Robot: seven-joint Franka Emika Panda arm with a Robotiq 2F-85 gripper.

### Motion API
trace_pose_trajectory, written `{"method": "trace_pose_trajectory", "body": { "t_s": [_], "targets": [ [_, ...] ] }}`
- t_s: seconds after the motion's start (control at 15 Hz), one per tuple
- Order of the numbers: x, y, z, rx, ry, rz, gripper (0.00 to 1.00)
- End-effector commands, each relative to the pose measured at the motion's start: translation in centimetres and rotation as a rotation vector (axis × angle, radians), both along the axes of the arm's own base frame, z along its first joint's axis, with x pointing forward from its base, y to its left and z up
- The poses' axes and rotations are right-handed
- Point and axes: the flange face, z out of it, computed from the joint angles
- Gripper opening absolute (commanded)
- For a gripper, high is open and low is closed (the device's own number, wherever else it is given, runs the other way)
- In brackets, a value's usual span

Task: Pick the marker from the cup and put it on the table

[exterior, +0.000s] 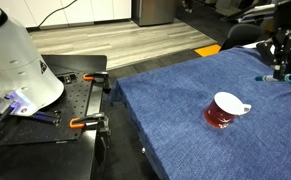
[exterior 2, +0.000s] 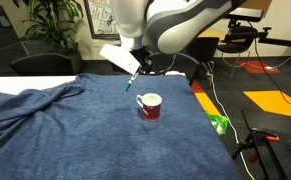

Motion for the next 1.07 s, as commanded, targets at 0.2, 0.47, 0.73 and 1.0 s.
{"method": "trace_pose_trajectory", "body": {
  "t_s": [0.2, 0.47, 0.73, 1.0],
  "targets": [
    [4.6, -2.3, -0.9, 0.107, 0.032, 0.096, 0.05],
    [5.7, -3.6, -4.0, 0.141, 0.072, 0.152, 0.05],
    [6.5, -4.3, -6.5, 0.157, 0.099, 0.18, 0.47],
    [7.0, -4.0, -6.7, 0.155, 0.104, 0.199, 0.76]
  ]
}}
